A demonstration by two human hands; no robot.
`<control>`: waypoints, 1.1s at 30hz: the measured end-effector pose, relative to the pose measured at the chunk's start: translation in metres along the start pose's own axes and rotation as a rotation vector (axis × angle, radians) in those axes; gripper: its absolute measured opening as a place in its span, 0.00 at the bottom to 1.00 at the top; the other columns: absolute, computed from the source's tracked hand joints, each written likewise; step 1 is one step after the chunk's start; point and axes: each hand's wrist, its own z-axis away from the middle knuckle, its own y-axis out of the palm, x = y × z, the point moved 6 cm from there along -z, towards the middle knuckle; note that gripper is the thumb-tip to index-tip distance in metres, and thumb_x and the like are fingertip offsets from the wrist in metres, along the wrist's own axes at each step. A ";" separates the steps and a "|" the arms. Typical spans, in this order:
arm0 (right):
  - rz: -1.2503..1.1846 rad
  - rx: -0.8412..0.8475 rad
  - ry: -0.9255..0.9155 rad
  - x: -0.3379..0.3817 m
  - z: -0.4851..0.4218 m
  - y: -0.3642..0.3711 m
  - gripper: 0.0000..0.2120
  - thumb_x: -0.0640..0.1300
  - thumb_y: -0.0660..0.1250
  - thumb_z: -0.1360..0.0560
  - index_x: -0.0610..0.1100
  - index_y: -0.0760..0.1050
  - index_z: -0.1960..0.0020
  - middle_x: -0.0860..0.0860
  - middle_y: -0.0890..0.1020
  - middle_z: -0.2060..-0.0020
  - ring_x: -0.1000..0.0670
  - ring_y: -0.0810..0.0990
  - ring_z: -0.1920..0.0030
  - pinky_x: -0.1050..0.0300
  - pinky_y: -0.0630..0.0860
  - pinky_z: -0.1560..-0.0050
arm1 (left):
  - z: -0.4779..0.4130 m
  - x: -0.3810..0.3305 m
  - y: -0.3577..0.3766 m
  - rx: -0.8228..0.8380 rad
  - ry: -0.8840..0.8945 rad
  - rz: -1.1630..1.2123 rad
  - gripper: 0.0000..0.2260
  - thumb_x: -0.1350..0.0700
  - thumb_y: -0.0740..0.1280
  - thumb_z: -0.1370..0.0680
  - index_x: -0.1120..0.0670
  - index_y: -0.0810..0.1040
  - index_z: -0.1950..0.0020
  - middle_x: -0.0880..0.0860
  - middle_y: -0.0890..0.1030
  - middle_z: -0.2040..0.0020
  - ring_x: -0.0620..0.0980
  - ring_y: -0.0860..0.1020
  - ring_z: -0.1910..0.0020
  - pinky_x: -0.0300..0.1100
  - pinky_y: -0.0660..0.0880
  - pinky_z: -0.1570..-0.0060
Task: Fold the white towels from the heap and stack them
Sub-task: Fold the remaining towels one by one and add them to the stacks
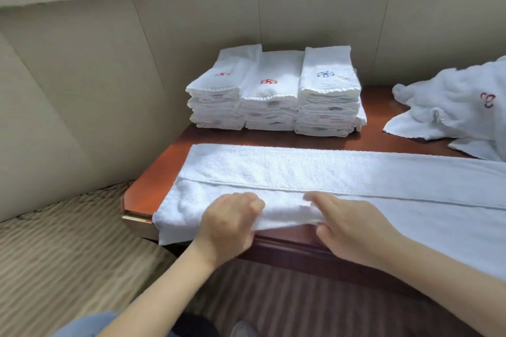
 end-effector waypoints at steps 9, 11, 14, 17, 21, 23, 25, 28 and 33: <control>-0.095 0.000 0.469 -0.131 -0.030 -0.008 0.03 0.43 0.63 0.23 0.45 0.75 0.52 0.44 0.81 0.54 0.42 0.76 0.55 0.53 0.69 0.61 | -0.011 0.161 -0.007 0.613 -0.960 -0.308 0.13 0.59 0.60 0.25 0.48 0.79 0.45 0.54 0.79 0.45 0.59 0.77 0.47 0.43 0.68 0.56; -0.095 -0.047 0.525 -0.149 -0.035 -0.010 0.03 0.41 0.63 0.23 0.45 0.74 0.54 0.45 0.81 0.56 0.42 0.75 0.58 0.53 0.69 0.63 | -0.012 0.182 -0.008 0.495 -1.101 -0.288 0.11 0.58 0.60 0.25 0.47 0.80 0.49 0.54 0.80 0.46 0.60 0.77 0.48 0.45 0.70 0.52; -0.066 -0.060 0.588 -0.161 -0.040 -0.003 0.04 0.42 0.61 0.23 0.44 0.73 0.55 0.45 0.79 0.58 0.41 0.75 0.58 0.52 0.71 0.62 | -0.001 0.195 0.017 0.425 -1.248 -0.043 0.09 0.55 0.63 0.25 0.46 0.80 0.50 0.51 0.81 0.44 0.57 0.77 0.45 0.44 0.72 0.48; 0.070 -0.016 0.516 -0.155 -0.047 0.011 0.08 0.44 0.58 0.22 0.42 0.72 0.55 0.47 0.75 0.60 0.41 0.76 0.54 0.51 0.72 0.61 | 0.019 0.188 0.054 0.556 -1.313 0.108 0.18 0.51 0.65 0.23 0.54 0.74 0.35 0.55 0.75 0.36 0.58 0.72 0.36 0.47 0.69 0.38; 0.122 -0.014 0.516 -0.155 -0.057 0.017 0.08 0.45 0.55 0.22 0.43 0.67 0.58 0.48 0.74 0.61 0.43 0.74 0.59 0.53 0.67 0.64 | 0.026 0.197 0.058 0.454 -1.398 0.082 0.09 0.56 0.61 0.24 0.57 0.79 0.52 0.58 0.80 0.45 0.60 0.76 0.44 0.46 0.72 0.48; 0.112 -0.050 0.530 -0.157 -0.060 0.016 0.06 0.44 0.55 0.22 0.44 0.64 0.58 0.49 0.72 0.64 0.43 0.72 0.61 0.53 0.65 0.66 | 0.028 0.202 0.056 0.418 -1.439 0.121 0.05 0.58 0.60 0.24 0.56 0.74 0.57 0.58 0.80 0.47 0.60 0.76 0.46 0.45 0.70 0.52; 0.117 -0.097 0.546 -0.157 -0.062 0.013 0.05 0.42 0.56 0.23 0.45 0.61 0.57 0.50 0.70 0.65 0.43 0.71 0.63 0.53 0.62 0.68 | 0.033 0.206 0.053 0.385 -1.481 0.124 0.04 0.59 0.59 0.22 0.57 0.72 0.54 0.60 0.79 0.46 0.60 0.76 0.46 0.46 0.69 0.53; 0.152 -0.111 0.537 -0.154 -0.069 0.015 0.06 0.43 0.57 0.23 0.45 0.62 0.57 0.50 0.71 0.65 0.42 0.71 0.63 0.53 0.63 0.68 | 0.040 0.208 0.046 0.404 -1.531 -0.003 0.10 0.57 0.59 0.20 0.60 0.72 0.42 0.60 0.77 0.42 0.62 0.75 0.42 0.49 0.70 0.49; 0.165 -0.076 0.531 -0.156 -0.076 0.030 0.12 0.51 0.57 0.21 0.44 0.66 0.58 0.48 0.73 0.61 0.41 0.77 0.57 0.52 0.71 0.62 | 0.041 0.202 0.044 0.425 -1.477 -0.072 0.10 0.53 0.59 0.20 0.56 0.71 0.41 0.57 0.77 0.41 0.60 0.74 0.41 0.49 0.70 0.48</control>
